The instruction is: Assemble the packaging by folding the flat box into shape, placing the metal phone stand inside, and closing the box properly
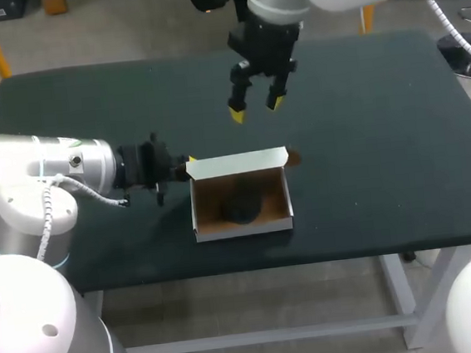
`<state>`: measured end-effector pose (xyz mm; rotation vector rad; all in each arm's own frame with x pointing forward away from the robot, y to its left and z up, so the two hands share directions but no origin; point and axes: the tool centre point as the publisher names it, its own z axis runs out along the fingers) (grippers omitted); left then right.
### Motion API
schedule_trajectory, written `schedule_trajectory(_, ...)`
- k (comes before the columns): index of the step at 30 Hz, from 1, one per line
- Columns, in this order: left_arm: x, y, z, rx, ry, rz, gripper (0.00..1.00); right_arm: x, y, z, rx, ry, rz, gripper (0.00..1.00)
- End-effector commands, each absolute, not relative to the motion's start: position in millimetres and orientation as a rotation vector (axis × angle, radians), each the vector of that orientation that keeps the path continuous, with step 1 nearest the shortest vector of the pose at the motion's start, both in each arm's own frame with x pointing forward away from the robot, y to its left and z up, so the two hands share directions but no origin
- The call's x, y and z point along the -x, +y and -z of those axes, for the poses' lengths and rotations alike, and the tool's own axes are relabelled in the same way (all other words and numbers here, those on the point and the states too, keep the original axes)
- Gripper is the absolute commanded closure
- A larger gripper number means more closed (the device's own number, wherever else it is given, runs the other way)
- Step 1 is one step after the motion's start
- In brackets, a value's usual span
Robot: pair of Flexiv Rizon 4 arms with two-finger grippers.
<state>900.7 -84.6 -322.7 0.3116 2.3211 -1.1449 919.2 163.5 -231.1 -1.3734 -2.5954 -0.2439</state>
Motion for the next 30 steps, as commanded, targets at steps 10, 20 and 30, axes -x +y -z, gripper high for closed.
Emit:
schedule_trajectory(10, -893.8, -87.2, 329.6, -0.298, 2.295, 1.092, 1.00, -907.8, 152.6, 235.0, 1.452, -2.578, 0.235, 0.00)
schedule_trajectory(20, -893.8, -87.2, 329.6, -0.298, 2.295, 1.092, 1.00, -907.8, 152.6, 235.0, 1.452, -2.578, 0.235, 0.00)
schedule_trajectory(30, -893.4, -86.9, 331.6, -0.313, 2.271, 1.043, 1.00, -911.8, 151.2, 236.7, 1.604, -2.444, 0.181, 0.00)
